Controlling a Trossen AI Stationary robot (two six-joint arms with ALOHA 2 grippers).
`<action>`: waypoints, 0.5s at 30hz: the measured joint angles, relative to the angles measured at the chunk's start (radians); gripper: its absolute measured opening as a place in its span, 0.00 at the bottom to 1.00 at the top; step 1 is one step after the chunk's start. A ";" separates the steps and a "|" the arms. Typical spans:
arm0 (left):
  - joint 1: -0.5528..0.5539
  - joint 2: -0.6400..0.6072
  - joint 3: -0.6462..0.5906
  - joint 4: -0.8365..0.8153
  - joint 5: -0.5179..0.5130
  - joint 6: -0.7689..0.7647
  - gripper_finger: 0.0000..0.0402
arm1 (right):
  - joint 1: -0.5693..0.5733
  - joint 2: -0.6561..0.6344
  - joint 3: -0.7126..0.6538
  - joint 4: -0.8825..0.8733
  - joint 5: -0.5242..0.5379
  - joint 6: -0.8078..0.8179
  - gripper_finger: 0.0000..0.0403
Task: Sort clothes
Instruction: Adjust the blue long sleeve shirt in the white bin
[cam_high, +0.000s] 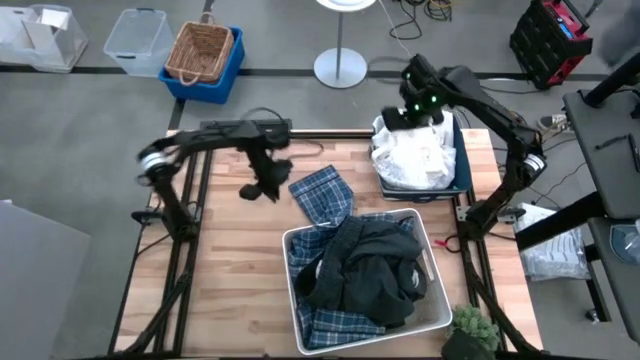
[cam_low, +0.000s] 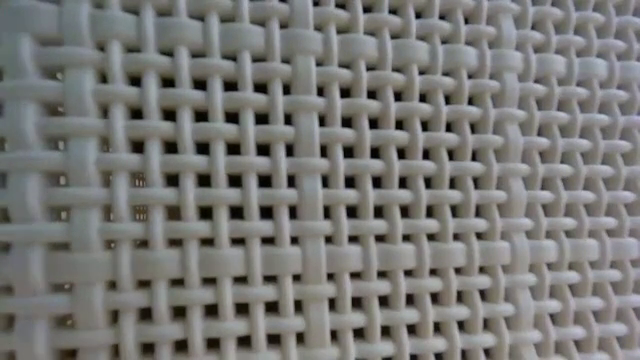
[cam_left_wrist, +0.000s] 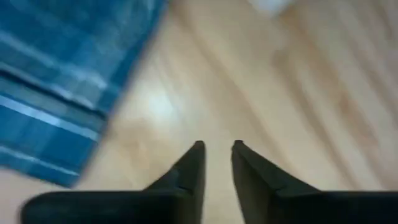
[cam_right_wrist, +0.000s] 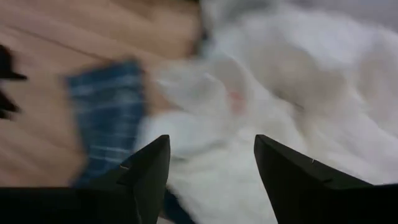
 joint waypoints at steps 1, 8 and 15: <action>0.010 -0.056 -0.012 0.011 0.017 -0.026 0.12 | 0.004 0.004 0.031 0.017 -0.030 0.007 0.55; 0.161 -0.370 -0.138 0.473 -0.006 -0.435 0.04 | 0.089 0.136 0.373 0.246 -0.090 -0.083 0.45; 0.278 -0.516 -0.185 0.676 -0.065 -0.698 0.05 | 0.238 0.439 0.662 0.021 -0.254 -0.169 0.37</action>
